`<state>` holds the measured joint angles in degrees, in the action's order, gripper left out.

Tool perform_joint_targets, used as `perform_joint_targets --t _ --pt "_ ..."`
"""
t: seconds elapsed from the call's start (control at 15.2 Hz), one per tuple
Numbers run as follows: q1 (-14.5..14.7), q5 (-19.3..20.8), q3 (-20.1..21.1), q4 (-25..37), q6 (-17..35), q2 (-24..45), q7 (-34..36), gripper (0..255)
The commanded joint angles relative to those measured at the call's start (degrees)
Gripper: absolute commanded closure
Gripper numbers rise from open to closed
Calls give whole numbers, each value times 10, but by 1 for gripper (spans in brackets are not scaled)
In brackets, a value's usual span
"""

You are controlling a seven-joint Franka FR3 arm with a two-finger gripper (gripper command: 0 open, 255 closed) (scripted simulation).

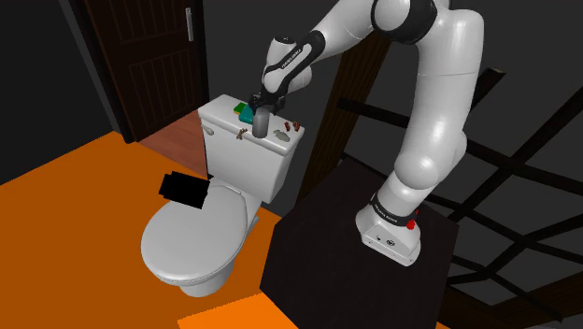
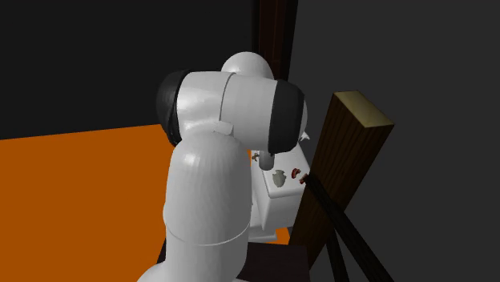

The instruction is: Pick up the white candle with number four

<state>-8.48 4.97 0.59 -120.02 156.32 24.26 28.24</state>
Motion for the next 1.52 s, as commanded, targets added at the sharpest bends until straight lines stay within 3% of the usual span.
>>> perform_joint_targets --t 0.0,0.53,0.59,1.45 --pt "-1 -1 -2 14 8 21 1 0" --pt "1 3 -5 20 45 64 6 0" --pt "1 3 -5 21 45 64 6 255" --pt "0 1 -3 16 23 38 3 255"
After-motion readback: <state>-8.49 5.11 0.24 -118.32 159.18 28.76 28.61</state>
